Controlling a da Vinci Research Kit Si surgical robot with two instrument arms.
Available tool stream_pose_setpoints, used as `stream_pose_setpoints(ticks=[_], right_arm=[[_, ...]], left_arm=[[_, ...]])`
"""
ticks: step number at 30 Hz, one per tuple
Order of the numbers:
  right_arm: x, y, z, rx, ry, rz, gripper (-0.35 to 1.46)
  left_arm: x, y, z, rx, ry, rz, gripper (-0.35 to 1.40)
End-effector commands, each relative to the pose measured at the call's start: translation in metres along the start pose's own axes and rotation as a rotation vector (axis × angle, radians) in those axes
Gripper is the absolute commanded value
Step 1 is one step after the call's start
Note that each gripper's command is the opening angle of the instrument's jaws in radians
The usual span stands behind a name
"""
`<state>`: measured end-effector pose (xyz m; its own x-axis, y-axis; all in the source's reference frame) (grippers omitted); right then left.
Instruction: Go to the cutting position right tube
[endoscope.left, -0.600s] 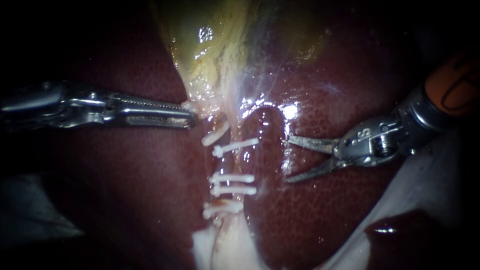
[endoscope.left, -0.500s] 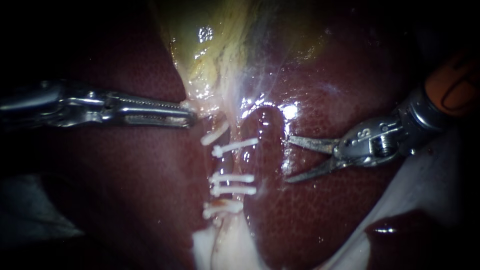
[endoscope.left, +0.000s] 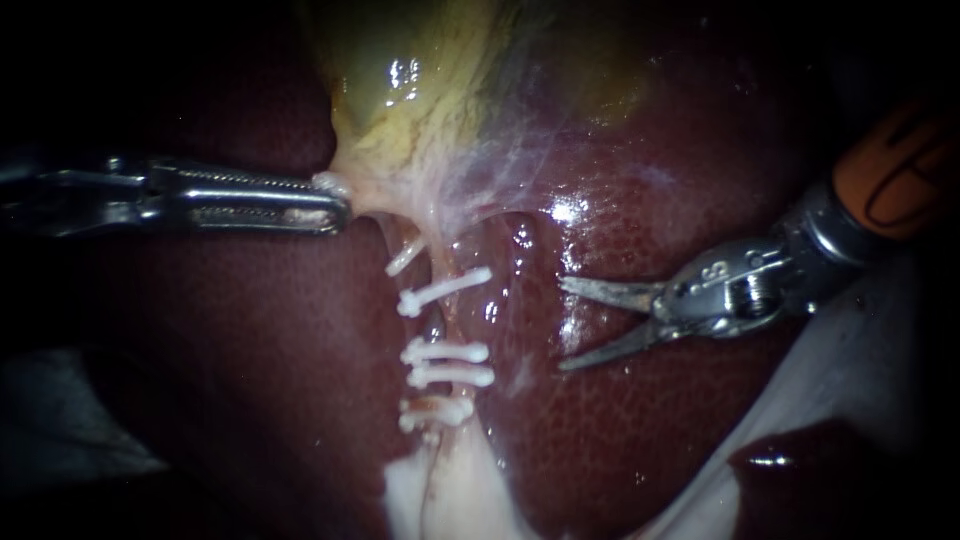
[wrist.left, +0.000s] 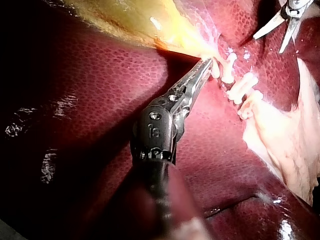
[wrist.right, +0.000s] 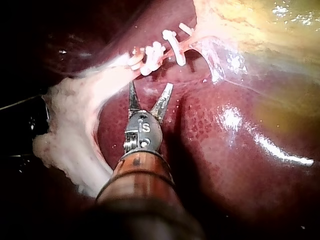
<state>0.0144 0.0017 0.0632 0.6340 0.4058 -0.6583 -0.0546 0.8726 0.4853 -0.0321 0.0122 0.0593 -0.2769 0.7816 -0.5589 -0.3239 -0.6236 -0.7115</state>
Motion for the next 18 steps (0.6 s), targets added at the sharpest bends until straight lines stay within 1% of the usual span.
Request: stream_pose_setpoints(ticks=[1, 6, 10, 14, 18], right_arm=[[-0.0001, 0.0000, 0.0006, 0.014, 0.009, 0.022, 1.43], [-0.0009, 0.0003, 0.0036, 0.079, 0.038, 0.105, 1.43], [-0.0017, 0.0011, 0.0057, 0.132, 0.058, 0.168, 1.43], [-0.0024, 0.0018, 0.0074, 0.173, 0.063, 0.203, 1.43], [-0.0029, 0.0023, 0.0089, 0.196, 0.060, 0.224, 1.43]], left_arm=[[-0.0001, -0.0001, 0.0001, 0.001, 0.000, 0.001, -0.35], [-0.0002, -0.0002, 0.0001, 0.002, 0.000, 0.002, -0.35], [-0.0003, -0.0002, 0.0002, 0.003, 0.000, 0.002, -0.35], [-0.0004, -0.0002, 0.0002, 0.003, 0.000, 0.002, -0.35], [-0.0004, -0.0002, 0.0003, 0.003, 0.001, 0.003, -0.35]])
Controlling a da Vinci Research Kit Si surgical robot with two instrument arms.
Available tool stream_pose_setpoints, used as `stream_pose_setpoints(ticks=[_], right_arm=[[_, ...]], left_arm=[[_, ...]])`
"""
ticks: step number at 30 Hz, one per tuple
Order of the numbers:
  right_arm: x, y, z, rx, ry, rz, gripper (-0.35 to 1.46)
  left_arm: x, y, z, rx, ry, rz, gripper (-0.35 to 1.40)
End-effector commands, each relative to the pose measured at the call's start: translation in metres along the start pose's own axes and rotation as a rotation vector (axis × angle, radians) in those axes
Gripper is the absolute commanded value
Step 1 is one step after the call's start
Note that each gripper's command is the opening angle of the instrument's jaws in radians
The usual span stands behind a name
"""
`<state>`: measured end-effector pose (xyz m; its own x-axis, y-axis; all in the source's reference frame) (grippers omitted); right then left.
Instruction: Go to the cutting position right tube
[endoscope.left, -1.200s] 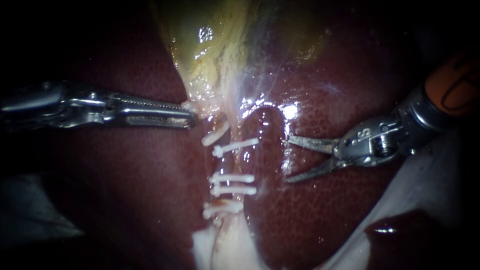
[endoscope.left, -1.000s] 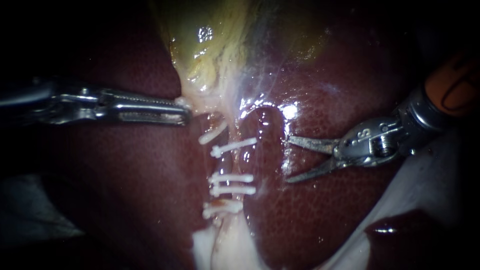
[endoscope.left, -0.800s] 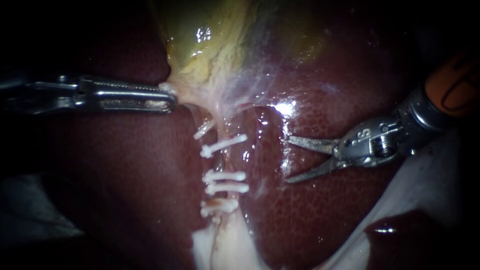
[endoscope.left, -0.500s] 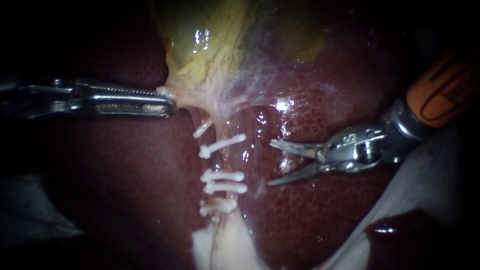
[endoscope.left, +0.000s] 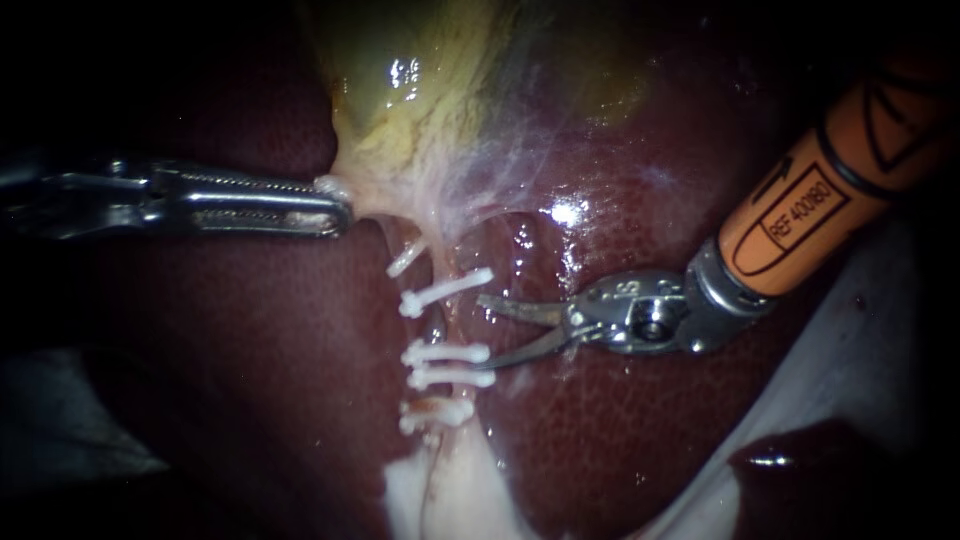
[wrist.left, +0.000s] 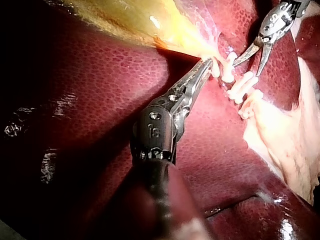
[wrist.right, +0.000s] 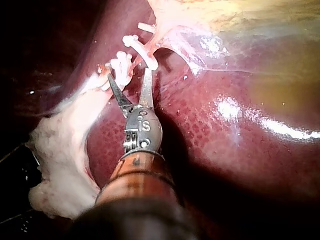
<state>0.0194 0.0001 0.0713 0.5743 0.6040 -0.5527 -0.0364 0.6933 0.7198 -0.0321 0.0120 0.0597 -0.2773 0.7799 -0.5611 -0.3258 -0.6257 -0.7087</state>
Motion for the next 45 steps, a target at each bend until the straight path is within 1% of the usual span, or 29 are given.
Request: stream_pose_setpoints(ticks=[1, 4, 9, 14, 20, 23, 31, 35, 41, 45], right_arm=[[-0.0001, 0.0002, 0.0004, 0.007, -0.004, 0.005, 1.43], [-0.0001, 0.0007, 0.0012, 0.023, 0.003, 0.019, 1.43], [0.0002, 0.0014, 0.0023, 0.071, 0.027, 0.033, 1.43], [0.0004, 0.0014, 0.0026, 0.148, 0.053, 0.016, 1.43], [0.0006, 0.0014, 0.0030, 0.226, 0.073, 0.002, 1.35], [0.0010, 0.0014, 0.0034, 0.255, 0.079, -0.014, 1.30], [0.0027, 0.0014, 0.0056, 0.324, 0.121, -0.021, 1.27], [0.0038, 0.0016, 0.0069, 0.340, 0.141, -0.031, 1.27], [0.0049, 0.0018, 0.0082, 0.354, 0.209, 0.007, 1.27], [0.0051, 0.0017, 0.0085, 0.356, 0.213, 0.020, 1.27]], left_arm=[[0.0000, 0.0000, 0.0000, 0.000, 0.000, 0.000, -0.35], [0.0000, 0.0000, 0.0000, 0.000, 0.000, 0.000, -0.35], [-0.0001, 0.0000, 0.0000, 0.001, 0.000, 0.000, -0.35], [-0.0002, 0.0000, 0.0001, 0.001, 0.000, 0.001, -0.35], [-0.0002, 0.0000, 0.0001, 0.001, 0.000, 0.001, -0.35], [-0.0002, 0.0000, 0.0000, 0.000, 0.000, 0.001, -0.35], [-0.0002, 0.0000, 0.0000, 0.000, 0.000, 0.001, -0.35], [-0.0002, 0.0000, 0.0000, 0.001, 0.000, 0.001, -0.35], [-0.0002, 0.0000, 0.0001, 0.001, 0.000, 0.001, -0.35], [-0.0002, 0.0000, 0.0001, 0.001, 0.000, 0.001, -0.35]])
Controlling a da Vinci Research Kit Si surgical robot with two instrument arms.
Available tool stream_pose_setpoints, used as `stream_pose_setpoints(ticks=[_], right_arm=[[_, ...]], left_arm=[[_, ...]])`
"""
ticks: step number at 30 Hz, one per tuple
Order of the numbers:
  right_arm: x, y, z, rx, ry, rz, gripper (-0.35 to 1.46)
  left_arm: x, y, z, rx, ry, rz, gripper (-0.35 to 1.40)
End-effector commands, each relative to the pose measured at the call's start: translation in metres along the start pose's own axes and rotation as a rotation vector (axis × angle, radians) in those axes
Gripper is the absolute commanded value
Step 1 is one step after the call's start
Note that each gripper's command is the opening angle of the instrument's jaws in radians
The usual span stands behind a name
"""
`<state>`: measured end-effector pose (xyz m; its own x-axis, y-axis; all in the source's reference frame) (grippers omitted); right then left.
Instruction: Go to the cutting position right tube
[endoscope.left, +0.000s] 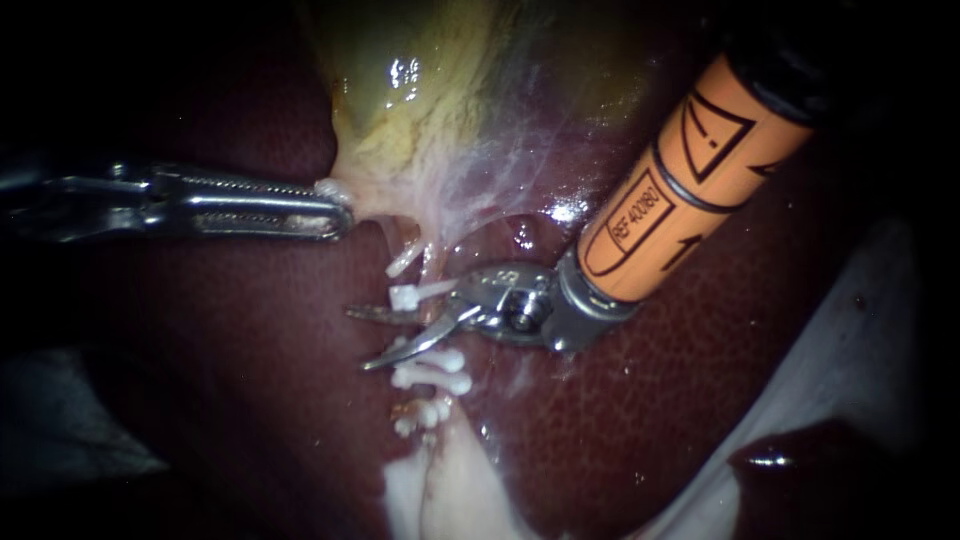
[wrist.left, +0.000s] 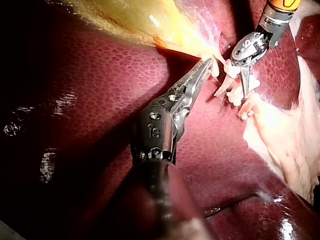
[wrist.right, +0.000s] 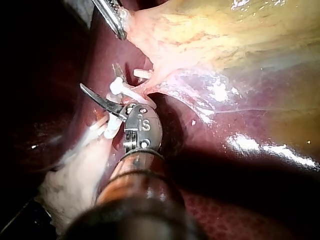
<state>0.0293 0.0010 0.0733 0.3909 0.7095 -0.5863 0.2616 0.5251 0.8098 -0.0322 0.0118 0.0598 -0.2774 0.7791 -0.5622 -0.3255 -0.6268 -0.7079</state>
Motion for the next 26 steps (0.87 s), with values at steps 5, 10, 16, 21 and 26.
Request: stream_pose_setpoints(ticks=[5, 10, 16, 21, 26], right_arm=[[0.0003, -0.0008, 0.0001, 0.004, 0.001, 0.032, 1.30], [0.0010, -0.0024, 0.0000, 0.011, 0.002, 0.064, 1.30], [0.0019, -0.0037, 0.0001, 0.012, 0.006, 0.079, 1.33], [0.0020, -0.0038, -0.0001, 0.012, 0.007, 0.080, 1.33], [0.0020, -0.0036, -0.0002, -0.002, 0.013, 0.080, 1.33]], left_arm=[[0.0000, 0.0000, 0.0000, 0.001, 0.000, -0.001, -0.35], [-0.0001, 0.0000, -0.0001, 0.001, 0.000, 0.000, -0.35], [-0.0001, 0.0000, -0.0001, 0.001, 0.000, 0.000, -0.35], [-0.0001, -0.0001, -0.0001, 0.000, 0.000, 0.000, -0.35], [-0.0001, -0.0001, -0.0001, 0.000, 0.000, 0.000, -0.35]])
